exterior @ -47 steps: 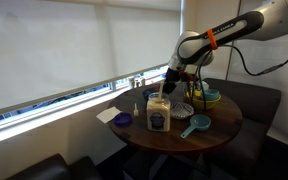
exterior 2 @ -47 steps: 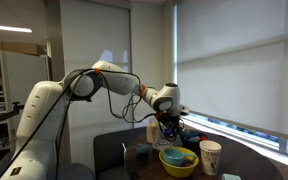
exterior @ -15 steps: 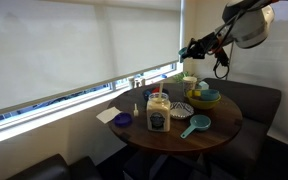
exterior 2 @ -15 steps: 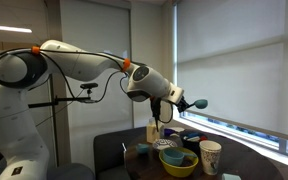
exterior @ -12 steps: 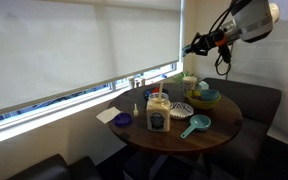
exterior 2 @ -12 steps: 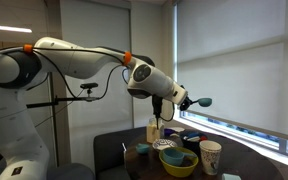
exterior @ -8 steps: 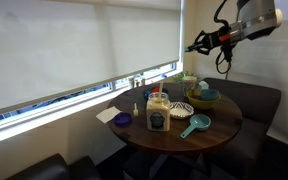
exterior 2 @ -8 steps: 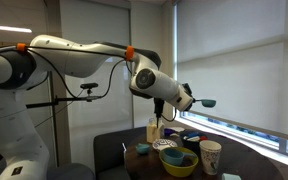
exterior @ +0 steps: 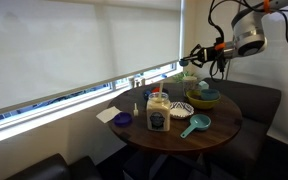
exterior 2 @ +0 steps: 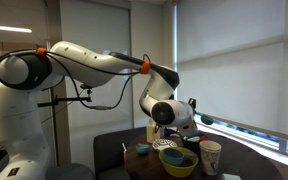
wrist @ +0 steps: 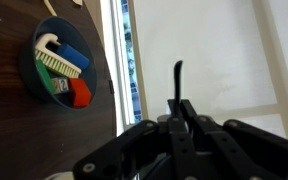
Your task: Move the scoop from the blue bowl to the cup
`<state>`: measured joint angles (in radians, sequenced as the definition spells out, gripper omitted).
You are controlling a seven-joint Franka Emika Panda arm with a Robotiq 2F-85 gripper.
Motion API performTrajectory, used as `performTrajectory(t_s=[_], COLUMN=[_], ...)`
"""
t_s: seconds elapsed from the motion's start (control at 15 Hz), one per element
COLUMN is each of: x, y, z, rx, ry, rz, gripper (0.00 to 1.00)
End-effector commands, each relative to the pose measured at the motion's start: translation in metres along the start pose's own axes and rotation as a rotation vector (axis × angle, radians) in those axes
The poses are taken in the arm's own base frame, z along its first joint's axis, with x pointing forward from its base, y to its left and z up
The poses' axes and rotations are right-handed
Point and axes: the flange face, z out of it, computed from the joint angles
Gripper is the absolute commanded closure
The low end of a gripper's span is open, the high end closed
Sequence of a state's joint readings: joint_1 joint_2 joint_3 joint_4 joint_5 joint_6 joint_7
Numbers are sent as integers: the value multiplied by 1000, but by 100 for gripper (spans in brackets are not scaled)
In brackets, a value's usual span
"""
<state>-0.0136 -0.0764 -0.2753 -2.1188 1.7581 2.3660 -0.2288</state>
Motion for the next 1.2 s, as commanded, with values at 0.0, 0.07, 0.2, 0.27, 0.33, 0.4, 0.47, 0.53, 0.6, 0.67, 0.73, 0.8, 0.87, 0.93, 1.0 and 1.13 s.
performTrajectory(t_s=[0.0, 0.07, 0.2, 0.27, 0.33, 0.4, 0.47, 0.53, 0.6, 0.67, 0.73, 0.8, 0.87, 0.93, 1.0, 1.13], x=[13, 16, 17, 19, 19, 19, 22, 25, 28, 30, 32, 33, 34, 33, 32, 27], y=[27, 34, 34, 38, 40, 37, 37, 38, 39, 41, 41, 43, 44, 44, 43, 42], z=[16, 19, 14, 17, 18, 17, 15, 13, 11, 10, 9, 8, 8, 8, 7, 6], rx=[-1, -11, -33, -39, -42, -30, -21, -17, -12, -9, -4, -1, 2, 7, 6, 8], ry=[-66, -74, -60, -62, -63, -20, 32, 69, 112, 143, 168, 186, 190, 194, 204, 223], rz=[189, 240, 179, 196, 205, 205, 217, 228, 238, 249, 261, 270, 283, 291, 289, 287], gripper=[98, 98, 93, 93, 98, 98, 98, 98, 98, 98, 98, 98, 98, 98, 98, 98])
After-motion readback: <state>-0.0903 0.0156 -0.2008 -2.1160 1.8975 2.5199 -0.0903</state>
